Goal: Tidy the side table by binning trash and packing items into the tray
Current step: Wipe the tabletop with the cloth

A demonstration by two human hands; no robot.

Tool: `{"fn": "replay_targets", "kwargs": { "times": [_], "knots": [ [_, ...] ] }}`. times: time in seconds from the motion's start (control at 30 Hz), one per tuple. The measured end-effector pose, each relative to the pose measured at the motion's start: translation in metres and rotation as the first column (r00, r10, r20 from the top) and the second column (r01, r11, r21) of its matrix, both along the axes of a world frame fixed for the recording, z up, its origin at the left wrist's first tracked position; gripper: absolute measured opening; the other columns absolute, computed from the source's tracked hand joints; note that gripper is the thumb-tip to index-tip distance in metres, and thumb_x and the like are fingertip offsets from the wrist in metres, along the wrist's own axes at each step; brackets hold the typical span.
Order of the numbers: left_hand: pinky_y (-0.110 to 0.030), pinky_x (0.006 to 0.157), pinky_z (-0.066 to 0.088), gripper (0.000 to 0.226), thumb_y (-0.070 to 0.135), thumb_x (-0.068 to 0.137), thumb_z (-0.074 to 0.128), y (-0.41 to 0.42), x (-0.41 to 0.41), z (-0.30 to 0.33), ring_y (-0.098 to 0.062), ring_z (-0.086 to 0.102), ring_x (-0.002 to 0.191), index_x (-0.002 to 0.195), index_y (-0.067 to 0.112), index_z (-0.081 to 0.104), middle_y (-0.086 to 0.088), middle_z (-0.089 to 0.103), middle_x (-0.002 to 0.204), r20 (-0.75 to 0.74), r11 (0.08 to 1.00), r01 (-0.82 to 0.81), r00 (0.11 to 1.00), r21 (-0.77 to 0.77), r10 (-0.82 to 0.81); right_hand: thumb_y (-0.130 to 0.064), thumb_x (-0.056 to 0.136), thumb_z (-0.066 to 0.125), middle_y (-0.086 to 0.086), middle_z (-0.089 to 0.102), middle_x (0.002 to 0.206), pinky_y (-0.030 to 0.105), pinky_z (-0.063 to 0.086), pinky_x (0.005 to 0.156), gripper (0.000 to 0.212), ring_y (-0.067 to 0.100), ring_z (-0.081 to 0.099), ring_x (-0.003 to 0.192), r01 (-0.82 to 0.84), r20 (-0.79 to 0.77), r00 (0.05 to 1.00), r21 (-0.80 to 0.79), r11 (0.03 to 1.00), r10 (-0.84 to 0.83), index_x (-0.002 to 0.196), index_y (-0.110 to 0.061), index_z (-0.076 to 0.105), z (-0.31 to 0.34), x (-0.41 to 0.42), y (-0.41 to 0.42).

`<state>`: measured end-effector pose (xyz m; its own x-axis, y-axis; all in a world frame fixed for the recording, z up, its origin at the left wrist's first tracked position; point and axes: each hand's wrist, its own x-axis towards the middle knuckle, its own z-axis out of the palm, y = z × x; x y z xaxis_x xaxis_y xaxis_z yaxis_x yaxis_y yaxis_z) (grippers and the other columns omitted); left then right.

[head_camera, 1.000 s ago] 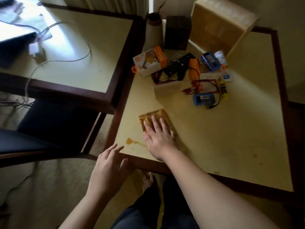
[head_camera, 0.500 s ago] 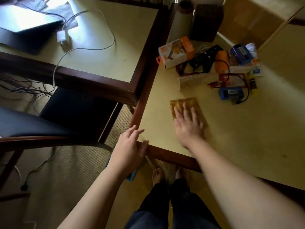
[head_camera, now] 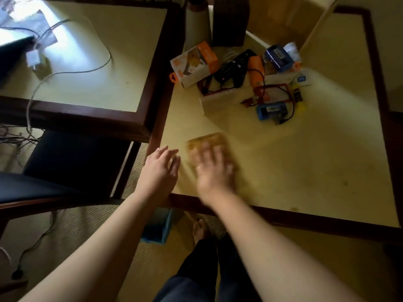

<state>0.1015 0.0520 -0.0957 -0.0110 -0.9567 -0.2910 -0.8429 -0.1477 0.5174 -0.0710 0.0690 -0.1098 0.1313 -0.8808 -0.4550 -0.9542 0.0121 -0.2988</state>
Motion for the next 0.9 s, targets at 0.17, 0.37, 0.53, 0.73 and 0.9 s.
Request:
{"fn": "replay_targets", "kwargs": {
  "times": [0.17, 0.37, 0.53, 0.73, 0.9],
  "knots": [
    [-0.044, 0.126, 0.018, 0.046, 0.049, 0.108, 0.032, -0.014, -0.037, -0.003, -0.023, 0.018, 0.157, 0.149, 0.035, 0.05, -0.001, 0.029, 0.168, 0.026, 0.998, 0.064, 0.998, -0.018, -0.064, -0.035, 0.105, 0.034, -0.016, -0.032, 0.164, 0.044, -0.003, 0.121, 0.07, 0.017, -0.032, 0.151, -0.327, 0.074, 0.941, -0.051, 0.944, 0.33, 0.157, -0.055, -0.009, -0.004, -0.063, 0.087],
    [-0.052, 0.128, 0.001, 0.056, 0.055, 0.107, 0.025, -0.013, -0.102, -0.02, -0.025, -0.007, 0.159, 0.16, 0.036, 0.024, -0.004, -0.002, 0.174, 0.171, 0.99, 0.14, 0.976, 0.001, -0.138, -0.055, 0.103, 0.003, -0.01, -0.027, 0.169, 0.052, 0.003, 0.127, 0.058, 0.022, -0.022, 0.156, 0.392, -0.163, 0.904, -0.048, 0.919, -0.394, 0.15, -0.054, -0.031, -0.001, -0.255, 0.059],
    [-0.053, 0.127, -0.007, 0.064, 0.062, 0.105, 0.022, -0.006, -0.141, -0.03, -0.021, -0.018, 0.158, 0.164, 0.037, 0.012, -0.001, -0.012, 0.173, 0.196, 0.985, 0.171, 0.967, -0.022, -0.164, -0.056, 0.101, 0.002, 0.0, -0.018, 0.172, 0.051, -0.005, 0.125, 0.062, 0.032, -0.021, 0.156, 0.267, -0.154, 0.95, -0.055, 0.962, -0.273, 0.158, -0.044, -0.021, -0.01, -0.187, 0.054],
    [-0.049, 0.128, -0.007, 0.068, 0.068, 0.103, 0.02, -0.005, -0.147, -0.032, -0.018, -0.015, 0.158, 0.163, 0.038, 0.011, 0.002, -0.009, 0.173, 0.252, 0.99, 0.138, 0.96, -0.037, -0.124, -0.056, 0.102, 0.001, -0.016, -0.025, 0.168, 0.05, -0.001, 0.126, 0.056, 0.024, -0.024, 0.155, -0.129, -0.083, 0.988, 0.034, 0.991, 0.132, 0.154, -0.056, -0.02, 0.007, -0.286, 0.132],
    [-0.048, 0.128, -0.006, 0.067, 0.066, 0.102, 0.028, -0.006, -0.148, -0.033, -0.017, -0.011, 0.159, 0.162, 0.038, 0.019, 0.002, -0.004, 0.174, 0.24, 0.993, 0.112, 0.966, -0.048, -0.097, -0.059, 0.103, 0.006, -0.006, -0.014, 0.173, 0.059, 0.003, 0.125, 0.058, 0.026, -0.019, 0.157, 0.534, -0.131, 0.824, -0.149, 0.833, -0.551, 0.156, -0.055, -0.016, -0.011, -0.356, 0.025]
  ]
}}
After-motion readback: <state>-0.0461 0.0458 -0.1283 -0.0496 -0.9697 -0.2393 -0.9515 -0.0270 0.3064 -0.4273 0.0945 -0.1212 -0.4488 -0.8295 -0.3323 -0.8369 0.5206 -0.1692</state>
